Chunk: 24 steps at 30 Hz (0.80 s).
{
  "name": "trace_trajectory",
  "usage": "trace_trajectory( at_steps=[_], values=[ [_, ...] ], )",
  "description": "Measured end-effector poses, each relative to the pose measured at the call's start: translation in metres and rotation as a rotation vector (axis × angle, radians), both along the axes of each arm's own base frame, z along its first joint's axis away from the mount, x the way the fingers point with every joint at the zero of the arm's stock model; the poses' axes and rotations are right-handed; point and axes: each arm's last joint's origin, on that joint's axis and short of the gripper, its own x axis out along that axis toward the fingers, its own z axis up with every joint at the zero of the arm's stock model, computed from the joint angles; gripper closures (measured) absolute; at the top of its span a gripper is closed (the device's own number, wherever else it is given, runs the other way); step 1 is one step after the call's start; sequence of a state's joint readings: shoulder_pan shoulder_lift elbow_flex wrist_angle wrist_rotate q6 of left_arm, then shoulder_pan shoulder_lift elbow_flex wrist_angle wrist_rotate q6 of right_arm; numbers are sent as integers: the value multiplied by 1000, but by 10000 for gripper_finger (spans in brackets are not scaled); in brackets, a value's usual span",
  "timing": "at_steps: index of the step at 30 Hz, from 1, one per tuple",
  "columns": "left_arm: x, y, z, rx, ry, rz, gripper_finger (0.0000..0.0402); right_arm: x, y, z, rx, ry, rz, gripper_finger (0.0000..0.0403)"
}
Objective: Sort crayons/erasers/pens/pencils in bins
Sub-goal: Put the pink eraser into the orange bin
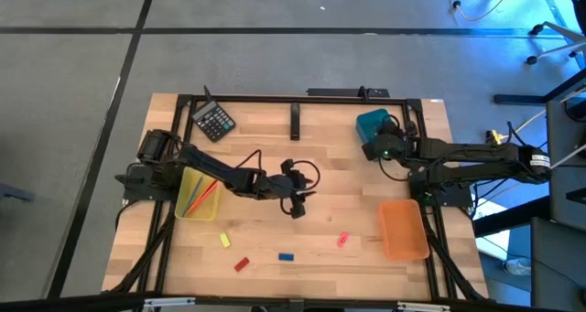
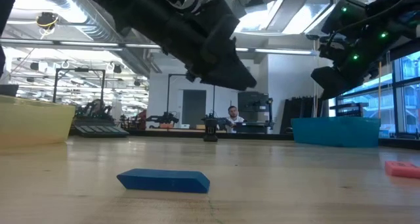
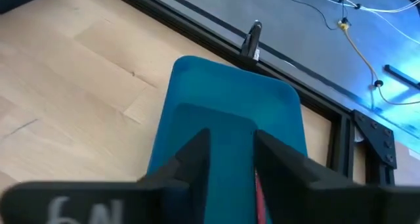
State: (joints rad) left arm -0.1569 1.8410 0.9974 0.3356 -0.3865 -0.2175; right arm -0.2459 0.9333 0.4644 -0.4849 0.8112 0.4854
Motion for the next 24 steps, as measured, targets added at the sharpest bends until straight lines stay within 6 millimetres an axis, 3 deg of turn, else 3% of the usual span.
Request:
trace_trajectory(
  at_steps=[9,13,17,24],
  values=[
    [4,0,-9,18,6,-35,237,12,12,3,31,1,225,163],
    [3,-8,-7,-1,0,-104,238,25,23,10,45,-92,407,154],
    [-4,-29,-4,27,41,-215,237,36,38,19,57,-200,609,154],
    [-39,-72,10,-29,207,-323,237,49,61,24,169,-321,933,155]
  ],
)
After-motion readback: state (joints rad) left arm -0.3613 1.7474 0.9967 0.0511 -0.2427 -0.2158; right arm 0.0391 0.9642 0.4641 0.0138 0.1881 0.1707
